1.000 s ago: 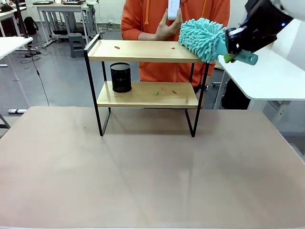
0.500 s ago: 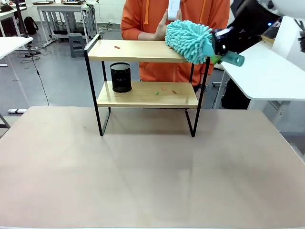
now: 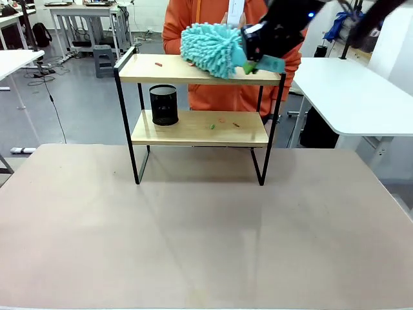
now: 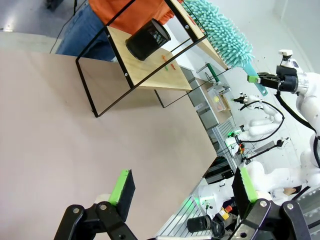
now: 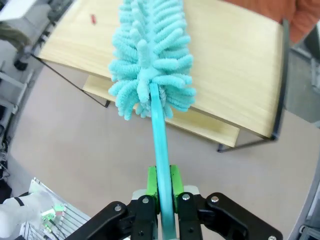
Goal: Clean the shelf.
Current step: Clean the specific tier of the Shelf with the Duster once objects are removed.
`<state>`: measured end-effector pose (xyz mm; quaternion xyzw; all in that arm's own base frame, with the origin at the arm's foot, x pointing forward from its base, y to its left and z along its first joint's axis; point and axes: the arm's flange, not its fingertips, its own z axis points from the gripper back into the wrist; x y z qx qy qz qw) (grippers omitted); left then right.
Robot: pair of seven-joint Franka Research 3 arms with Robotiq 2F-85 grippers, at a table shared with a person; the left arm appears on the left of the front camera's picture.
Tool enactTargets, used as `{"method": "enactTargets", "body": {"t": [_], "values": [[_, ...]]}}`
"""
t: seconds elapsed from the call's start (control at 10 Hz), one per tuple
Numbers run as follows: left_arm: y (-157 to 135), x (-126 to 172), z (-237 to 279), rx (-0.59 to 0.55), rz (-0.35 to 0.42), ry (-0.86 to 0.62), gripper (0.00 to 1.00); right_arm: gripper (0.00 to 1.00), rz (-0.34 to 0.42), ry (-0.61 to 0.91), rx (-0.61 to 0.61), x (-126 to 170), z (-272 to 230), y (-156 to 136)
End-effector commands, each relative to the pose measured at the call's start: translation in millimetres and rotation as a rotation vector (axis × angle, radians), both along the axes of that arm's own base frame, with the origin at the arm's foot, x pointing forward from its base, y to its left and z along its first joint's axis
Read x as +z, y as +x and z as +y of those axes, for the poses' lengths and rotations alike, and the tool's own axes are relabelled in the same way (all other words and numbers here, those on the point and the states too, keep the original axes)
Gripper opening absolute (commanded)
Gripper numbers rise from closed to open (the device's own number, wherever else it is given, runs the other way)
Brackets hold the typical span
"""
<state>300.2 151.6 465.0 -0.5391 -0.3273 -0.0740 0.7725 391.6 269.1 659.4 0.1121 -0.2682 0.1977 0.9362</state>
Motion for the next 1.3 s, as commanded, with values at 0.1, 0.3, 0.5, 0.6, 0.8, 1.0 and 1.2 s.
{"method": "enactTargets", "body": {"t": [0.1, 0.3, 0.5, 0.6, 0.8, 1.0, 1.2], "values": [[0.8, 1.2, -1.8, 0.001, -0.029, -0.014, 1.0, 0.12, 0.009, -0.007, 0.069, 6.6, 32.8, -0.4], [0.8, 1.2, -1.8, 0.001, -0.029, -0.014, 1.0, 0.12, 0.044, 0.006, 0.132, 10.0, 32.2, -3.7], [0.8, 1.2, -1.8, 0.001, -0.029, -0.014, 1.0, 0.12, 0.138, -0.005, 0.265, 7.4, 15.5, -9.5], [0.8, 1.2, -1.8, 0.001, -0.029, -0.014, 1.0, 0.12, 0.194, -0.016, 0.358, 6.5, 1.0, -16.3], [0.8, 1.2, -1.8, 0.001, -0.029, -0.014, 1.0, 0.12, 0.306, 0.034, 0.551, 16.4, -47.5, -38.1], [0.8, 1.2, -1.8, 0.001, -0.029, -0.014, 1.0, 0.12, 0.386, 0.119, 0.674, 28.1, -113.9, -66.4], [0.8, 1.2, -1.8, 0.001, -0.029, -0.014, 1.0, 0.12, 0.381, 0.261, 0.678, 36.9, -166.9, -81.8]]}}
